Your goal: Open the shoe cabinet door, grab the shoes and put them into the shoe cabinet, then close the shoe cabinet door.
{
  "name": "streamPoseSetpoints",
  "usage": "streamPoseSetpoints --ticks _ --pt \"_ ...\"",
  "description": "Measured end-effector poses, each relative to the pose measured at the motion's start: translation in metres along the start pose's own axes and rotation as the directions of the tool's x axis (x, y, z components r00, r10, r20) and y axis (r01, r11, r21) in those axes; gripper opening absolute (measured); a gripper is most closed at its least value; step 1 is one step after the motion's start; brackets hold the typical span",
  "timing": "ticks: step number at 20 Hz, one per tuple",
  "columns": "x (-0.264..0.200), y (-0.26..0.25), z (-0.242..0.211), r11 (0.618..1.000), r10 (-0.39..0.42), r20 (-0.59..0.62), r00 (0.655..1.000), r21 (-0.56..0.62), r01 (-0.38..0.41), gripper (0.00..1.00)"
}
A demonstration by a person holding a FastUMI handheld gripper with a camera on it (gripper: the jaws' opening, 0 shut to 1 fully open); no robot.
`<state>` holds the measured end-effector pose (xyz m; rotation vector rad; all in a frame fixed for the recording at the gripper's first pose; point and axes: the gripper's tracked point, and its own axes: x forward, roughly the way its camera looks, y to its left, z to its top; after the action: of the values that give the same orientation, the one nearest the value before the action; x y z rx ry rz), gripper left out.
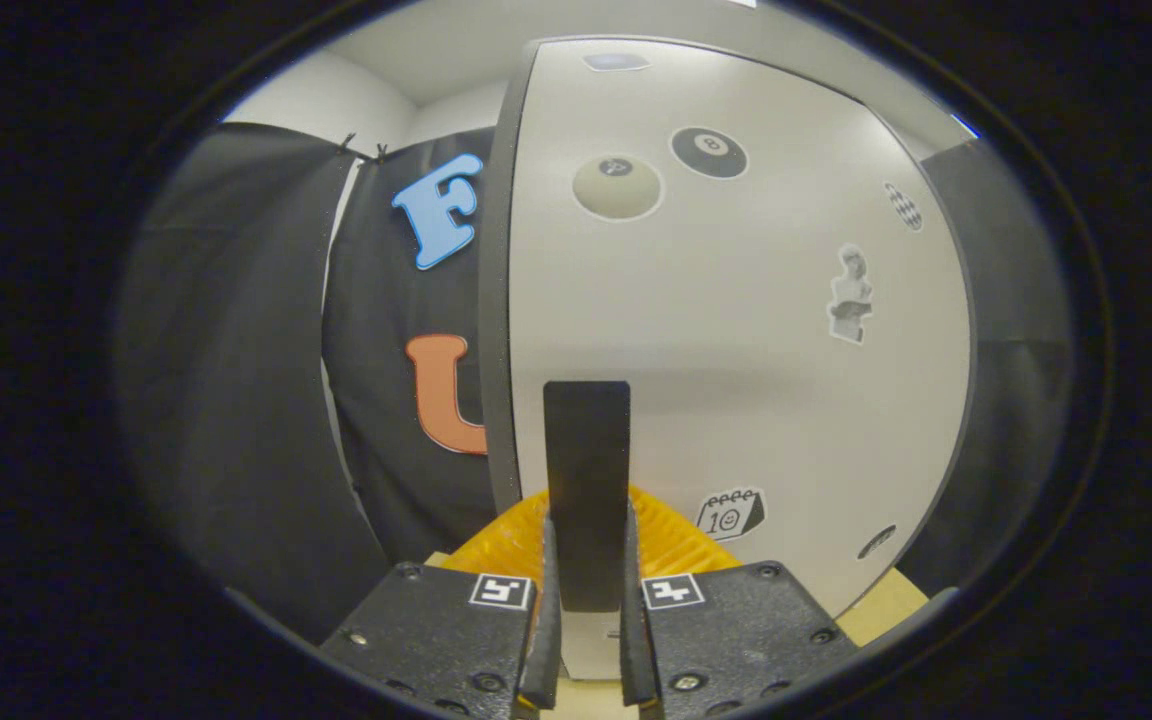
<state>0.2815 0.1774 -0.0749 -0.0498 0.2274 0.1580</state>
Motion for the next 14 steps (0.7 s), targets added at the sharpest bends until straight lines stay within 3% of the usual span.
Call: streamPoseSetpoints --ticks 5,14 --pt "-0.019 0.003 0.000 1.000 0.014 -0.015 1.000 -0.023 -0.015 0.27" --pt "-0.053 -0.005 -0.005 0.986 0.162 -0.032 0.986 -0.026 -0.162 0.27"
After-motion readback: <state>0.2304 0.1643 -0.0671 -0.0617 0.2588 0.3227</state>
